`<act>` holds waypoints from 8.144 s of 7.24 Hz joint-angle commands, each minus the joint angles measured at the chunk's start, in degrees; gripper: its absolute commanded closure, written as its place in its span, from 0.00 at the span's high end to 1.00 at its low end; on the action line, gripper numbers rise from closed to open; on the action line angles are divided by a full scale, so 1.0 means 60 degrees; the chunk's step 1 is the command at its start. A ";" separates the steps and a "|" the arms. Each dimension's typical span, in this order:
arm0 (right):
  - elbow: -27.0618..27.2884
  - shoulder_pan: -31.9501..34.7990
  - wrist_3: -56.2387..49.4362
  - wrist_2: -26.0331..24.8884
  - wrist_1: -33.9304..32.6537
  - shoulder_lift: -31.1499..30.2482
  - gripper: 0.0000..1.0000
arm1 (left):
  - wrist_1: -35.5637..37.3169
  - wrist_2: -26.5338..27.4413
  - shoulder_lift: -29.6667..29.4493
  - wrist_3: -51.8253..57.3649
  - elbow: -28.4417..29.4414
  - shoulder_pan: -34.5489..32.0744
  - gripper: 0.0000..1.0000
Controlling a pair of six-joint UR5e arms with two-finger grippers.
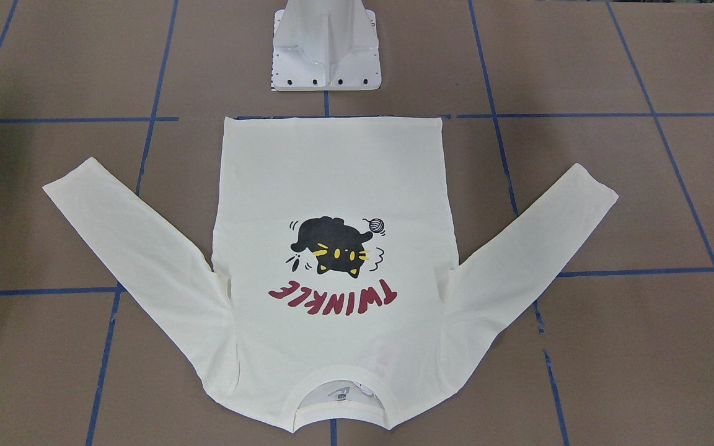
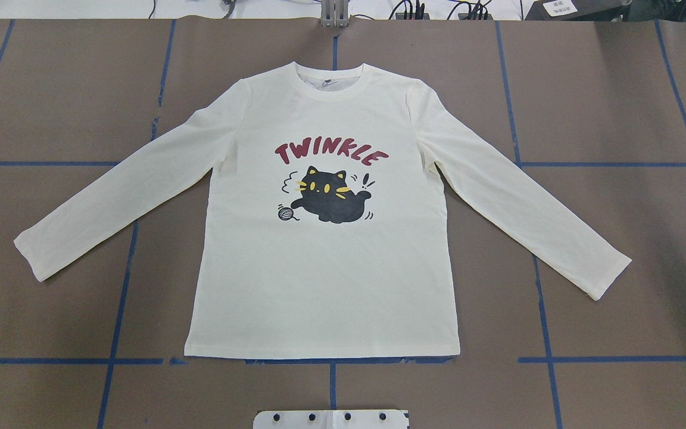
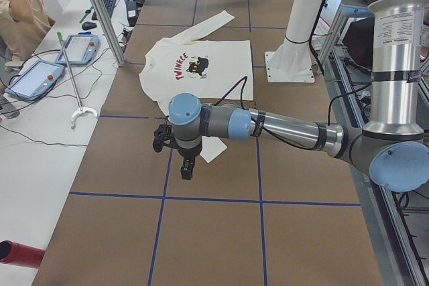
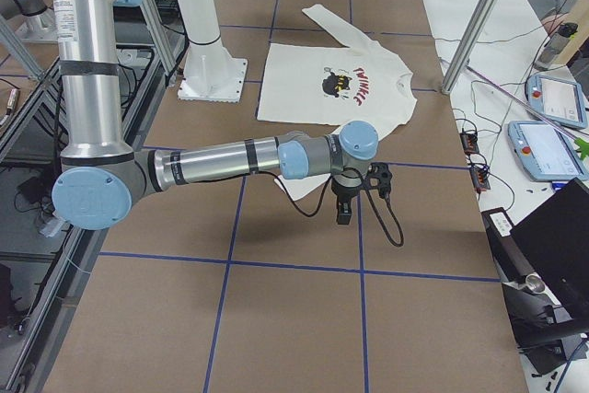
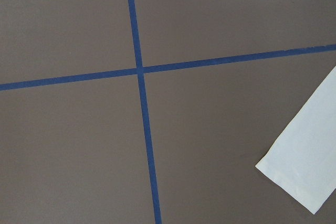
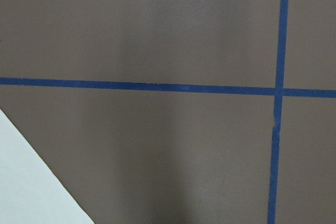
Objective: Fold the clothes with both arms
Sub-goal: 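Move the right gripper to the sleeve cuff nearest it and grasp, then lift the cuff with the right gripper and carry it across the chest, then lay the sleeve down with the right gripper while the left gripper approaches the other cuff, then grasp the other sleeve cuff with the left gripper while the right arm withdraws, then carry the sleeve across the chest with the left gripper and lay it down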
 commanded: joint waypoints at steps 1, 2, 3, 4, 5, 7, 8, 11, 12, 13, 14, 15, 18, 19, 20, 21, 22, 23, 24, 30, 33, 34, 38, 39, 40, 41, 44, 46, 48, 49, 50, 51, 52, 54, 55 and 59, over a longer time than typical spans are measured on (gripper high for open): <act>0.0041 -0.0006 0.0040 0.0035 0.0026 -0.0033 1.00 | 0.0182 0.0001 0.0137 0.0838 -0.0755 -0.0035 1.00; 0.0100 -0.0006 0.0070 0.0325 0.0041 -0.0047 1.00 | 0.0198 0.0712 0.0269 0.0757 -0.0922 0.0023 1.00; 0.0101 -0.0006 -0.0017 0.0487 0.0085 -0.0120 1.00 | 0.0241 0.1227 0.0314 0.0539 -0.1315 0.0009 1.00; 0.0362 -0.0195 0.0142 0.0518 0.0288 -0.0179 1.00 | 0.0097 0.1275 0.0198 -0.0203 -0.1319 0.0052 1.00; 0.0828 -0.0951 0.0187 0.0533 0.0914 -0.0875 1.00 | -0.0021 0.1421 0.0313 -0.0283 -0.1275 0.0053 1.00; 0.0833 -0.2647 0.2163 0.0257 0.3456 -0.1716 1.00 | -0.0675 0.1203 0.0387 -0.0356 -0.1261 0.0560 1.00; 0.0833 -0.3702 0.3905 -0.0558 0.4556 -0.1906 1.00 | -0.0869 0.1203 0.0387 -0.0371 -0.1231 0.0609 1.00; -0.0335 -0.5146 0.7689 -0.1546 0.7648 -0.2099 0.88 | -0.0915 0.1217 0.0300 -0.0400 -0.1011 0.0682 1.00; -0.0397 -0.5148 0.7905 -0.1605 0.8006 -0.2185 0.79 | -0.0915 0.1203 0.0300 -0.0502 -0.1011 0.0697 1.00; -0.0528 -0.5148 0.7907 -0.1606 0.8010 -0.2215 0.64 | -0.0915 0.1217 0.0300 -0.0489 -0.0997 0.0697 1.00; -0.0645 -0.5148 0.7907 -0.1620 0.8010 -0.2215 0.44 | -0.0915 0.1217 0.0300 -0.0503 -0.0997 0.0697 1.00; -0.0661 -0.5134 0.7892 -0.1606 0.8010 -0.2230 0.02 | -0.0915 0.1232 0.0300 -0.0503 -0.0997 0.0697 1.00; -0.0384 -0.4522 0.7878 -0.1024 0.7922 -0.2084 0.00 | -0.0915 0.1217 0.0314 -0.0503 -0.0997 0.0712 1.00; -0.0310 -0.4388 0.7892 -0.0947 0.7922 -0.2026 0.00 | -0.0915 0.1217 0.0314 -0.0503 -0.0982 0.0726 1.00; 0.0155 -0.4372 0.7950 -0.0816 0.7864 -0.1851 0.00 | -0.0915 0.1217 0.0314 -0.0503 -0.0953 0.0726 1.00; 0.0725 -0.4372 0.9024 -0.0771 0.7240 -0.0849 0.00 | -0.0944 0.1217 0.0314 -0.0503 -0.0953 0.0741 1.00; 0.0919 -0.4546 1.0528 -0.0713 0.6421 0.0713 0.00 | -0.1162 0.1203 0.0314 -0.0503 -0.0866 0.0741 1.00; 0.0848 -0.5069 1.1646 -0.0814 0.5500 0.2310 0.00 | -0.1411 0.1203 0.0314 -0.0503 -0.0676 0.0756 1.00; 0.0732 -0.5742 1.2454 -0.1482 0.3852 0.4211 0.00 | -0.1732 0.1203 0.0314 -0.0503 -0.0457 0.0756 1.00; -0.7449 -0.9191 1.3268 -0.6907 0.5444 1.1433 0.00 | -0.2395 0.1203 0.0300 -0.0547 -0.0220 0.0829 1.00; -0.8088 -0.9176 1.3428 -0.7377 0.5490 1.2022 1.00 | -0.2946 0.0705 0.0300 -0.2085 -0.0162 0.2578 1.00; -0.7232 -0.8944 1.3995 -0.7015 0.5200 1.1834 1.00 | -0.4416 0.0762 0.0503 -0.3651 0.0418 0.3225 1.00; -0.1127 -0.6941 1.3710 -0.4060 0.3293 0.6835 0.98 | -0.7373 0.0499 0.0534 -0.6665 0.2577 0.4926 1.00; -0.0361 -0.6384 1.3331 -0.3400 0.3308 0.5822 0.98 | -0.7419 0.0499 0.0519 -0.6960 0.2578 0.5192 0.99; -0.0093 -0.6350 1.2950 -0.3407 0.3308 0.5392 0.98 | -0.7419 0.0485 0.0418 -0.6963 0.2578 0.5310 0.92; -0.0061 -0.6335 1.2932 -0.3466 0.3308 0.5300 0.99 | -0.7448 0.0514 0.0373 -0.6949 0.2592 0.5384 0.86; -0.0002 -0.6320 1.2931 -0.3510 0.3322 0.5109 0.99 | -0.7405 0.0690 0.0037 -0.6860 0.2680 0.5385 0.82; -0.0017 -0.6320 1.2931 -0.3539 0.3322 0.4993 0.99 | -0.7405 0.0690 -0.0081 -0.6861 0.2885 0.5385 0.72; -0.0002 -0.6335 1.2931 -0.3539 0.3352 0.4904 0.99 | -0.7405 0.0893 -0.0081 -0.6846 0.3002 0.5399 0.67; 0.0013 -0.6335 1.2931 -0.3539 0.3352 0.4889 0.99 | -0.7390 0.0967 -0.0081 -0.6860 0.3002 0.5399 0.51; 0.0071 -0.6320 1.2931 -0.3539 0.3352 0.4889 0.99 | -0.7361 0.0983 -0.0081 -0.6861 0.3017 0.5399 0.12; 0.0144 -0.6305 1.2931 -0.3539 0.3352 0.4773 0.99 | -0.7332 0.0896 -0.0110 -0.6933 0.2930 0.5399 0.00; 0.0275 -0.6320 1.2931 -0.3525 0.3352 0.4641 0.99 | -0.7317 0.0793 -0.0154 -0.6963 0.2886 0.5385 0.00; 0.1018 -0.6262 1.2931 -0.3394 0.3323 0.4146 1.00 | -0.7230 -0.0938 -0.0009 -0.7079 0.1460 0.5123 0.00; 0.1705 -0.6102 1.2685 -0.3364 0.3337 0.3345 1.00 | -0.6765 -0.1502 -0.0342 -0.7907 0.0623 0.4613 0.00; 0.2503 -0.4054 0.9158 -0.1844 0.3410 0.1142 1.00 | -0.3877 0.1216 -0.6221 -1.3211 0.0421 0.7084 0.00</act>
